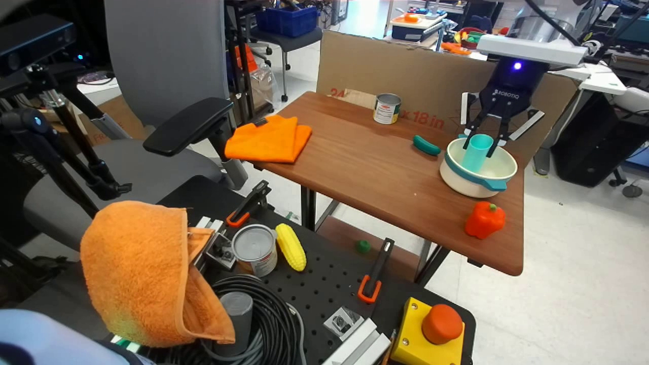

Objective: Put the blue cup in the dish

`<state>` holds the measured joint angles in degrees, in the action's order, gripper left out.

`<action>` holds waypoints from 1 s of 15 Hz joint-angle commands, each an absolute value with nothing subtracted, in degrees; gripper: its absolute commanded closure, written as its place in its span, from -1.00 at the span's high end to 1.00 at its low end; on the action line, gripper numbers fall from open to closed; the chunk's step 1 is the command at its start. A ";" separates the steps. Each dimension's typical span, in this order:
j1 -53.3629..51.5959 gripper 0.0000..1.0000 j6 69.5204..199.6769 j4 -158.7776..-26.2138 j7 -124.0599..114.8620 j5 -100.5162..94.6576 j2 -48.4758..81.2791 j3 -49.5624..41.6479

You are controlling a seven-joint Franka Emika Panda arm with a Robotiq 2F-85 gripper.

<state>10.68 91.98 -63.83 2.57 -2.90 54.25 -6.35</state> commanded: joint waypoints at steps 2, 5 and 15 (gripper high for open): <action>11.07 -0.66 87.67 -56.50 1.90 -3.62 59.63 -6.92; 11.08 -0.66 86.88 -55.59 2.37 -4.26 60.98 -7.35; 9.19 1.00 92.68 -69.44 9.90 -7.09 48.02 -7.09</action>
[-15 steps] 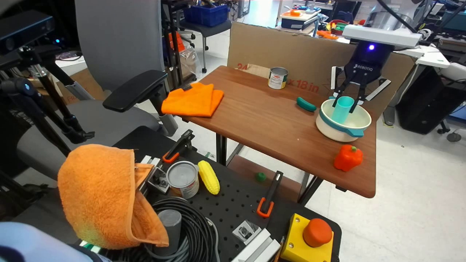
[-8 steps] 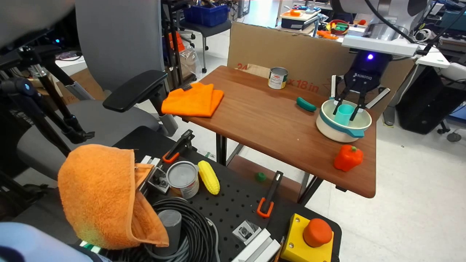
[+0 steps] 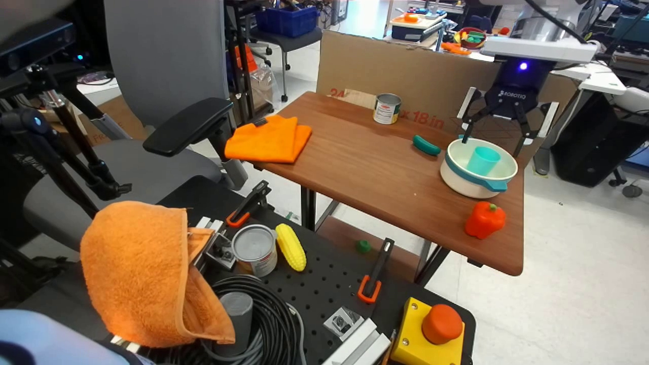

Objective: Put the blue cup in the dish

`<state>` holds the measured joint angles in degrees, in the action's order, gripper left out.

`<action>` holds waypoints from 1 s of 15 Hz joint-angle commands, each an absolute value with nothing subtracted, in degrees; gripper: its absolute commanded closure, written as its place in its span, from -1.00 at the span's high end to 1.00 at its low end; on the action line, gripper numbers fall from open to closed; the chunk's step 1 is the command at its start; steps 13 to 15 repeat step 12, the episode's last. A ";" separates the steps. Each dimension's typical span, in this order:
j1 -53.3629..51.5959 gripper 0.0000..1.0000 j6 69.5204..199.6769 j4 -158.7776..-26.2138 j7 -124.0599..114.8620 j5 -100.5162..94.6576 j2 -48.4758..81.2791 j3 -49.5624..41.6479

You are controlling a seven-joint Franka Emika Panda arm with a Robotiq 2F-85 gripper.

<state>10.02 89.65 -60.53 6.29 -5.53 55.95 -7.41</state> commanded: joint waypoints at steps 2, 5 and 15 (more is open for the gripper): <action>9.28 1.00 94.57 -75.04 12.96 -6.47 42.08 -6.31; 11.46 1.00 93.31 -79.46 16.89 -4.30 35.86 -4.10; 10.79 1.00 89.70 -77.98 15.66 -6.77 36.98 -5.15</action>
